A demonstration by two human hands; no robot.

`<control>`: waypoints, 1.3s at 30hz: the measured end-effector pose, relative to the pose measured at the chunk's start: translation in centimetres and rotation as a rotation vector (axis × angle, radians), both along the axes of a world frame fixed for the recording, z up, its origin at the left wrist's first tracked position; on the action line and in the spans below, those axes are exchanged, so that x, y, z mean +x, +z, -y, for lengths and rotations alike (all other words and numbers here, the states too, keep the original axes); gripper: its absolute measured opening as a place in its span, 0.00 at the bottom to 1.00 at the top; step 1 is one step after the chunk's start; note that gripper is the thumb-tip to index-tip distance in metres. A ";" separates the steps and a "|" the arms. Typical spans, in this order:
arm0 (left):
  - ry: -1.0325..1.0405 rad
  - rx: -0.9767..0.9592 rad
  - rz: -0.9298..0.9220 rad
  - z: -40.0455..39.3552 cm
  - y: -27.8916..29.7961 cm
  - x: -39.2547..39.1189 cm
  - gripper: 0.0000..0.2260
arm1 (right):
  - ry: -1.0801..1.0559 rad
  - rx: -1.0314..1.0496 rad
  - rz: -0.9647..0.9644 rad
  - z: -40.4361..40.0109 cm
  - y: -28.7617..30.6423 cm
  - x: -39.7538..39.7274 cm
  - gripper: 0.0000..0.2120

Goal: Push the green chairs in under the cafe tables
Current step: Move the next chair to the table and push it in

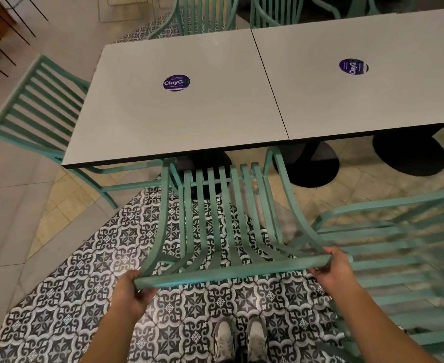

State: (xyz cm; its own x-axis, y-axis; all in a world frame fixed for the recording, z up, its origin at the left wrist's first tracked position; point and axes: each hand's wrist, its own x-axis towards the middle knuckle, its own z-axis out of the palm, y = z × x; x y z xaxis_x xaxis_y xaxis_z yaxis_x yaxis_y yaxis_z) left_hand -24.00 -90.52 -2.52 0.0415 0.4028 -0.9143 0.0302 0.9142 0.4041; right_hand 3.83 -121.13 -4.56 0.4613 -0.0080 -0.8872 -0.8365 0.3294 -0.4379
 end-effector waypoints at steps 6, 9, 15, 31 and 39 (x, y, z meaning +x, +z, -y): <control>-0.413 0.298 -0.353 -0.9 -0.4 -0.5 0.10 | 0.065 -0.024 0.060 0.3 0.2 -0.7 0.06; -0.747 0.570 -0.475 -1.8 1.0 0.4 0.07 | 0.119 -0.087 0.123 0.2 0.5 -0.9 0.07; -1.468 0.955 -0.502 -0.2 3.9 6.3 0.03 | 0.372 -0.410 0.223 2.6 -1.7 -1.8 0.42; -2.581 1.852 -0.054 31.3 5.5 26.6 0.16 | 1.046 -1.203 0.580 28.9 4.8 -3.4 0.29; -2.848 2.106 0.205 55.6 5.4 31.2 0.16 | 0.969 -1.306 0.565 50.6 5.7 -4.8 0.27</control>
State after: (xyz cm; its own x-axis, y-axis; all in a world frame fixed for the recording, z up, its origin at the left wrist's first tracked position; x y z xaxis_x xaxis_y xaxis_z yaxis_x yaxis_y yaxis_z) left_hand 7.25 -146.10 2.91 0.6504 -0.6530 -0.3880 -0.7180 -0.6953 -0.0333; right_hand -0.95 -171.71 1.14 0.9617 -0.0879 -0.2598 -0.1601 -0.9490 -0.2715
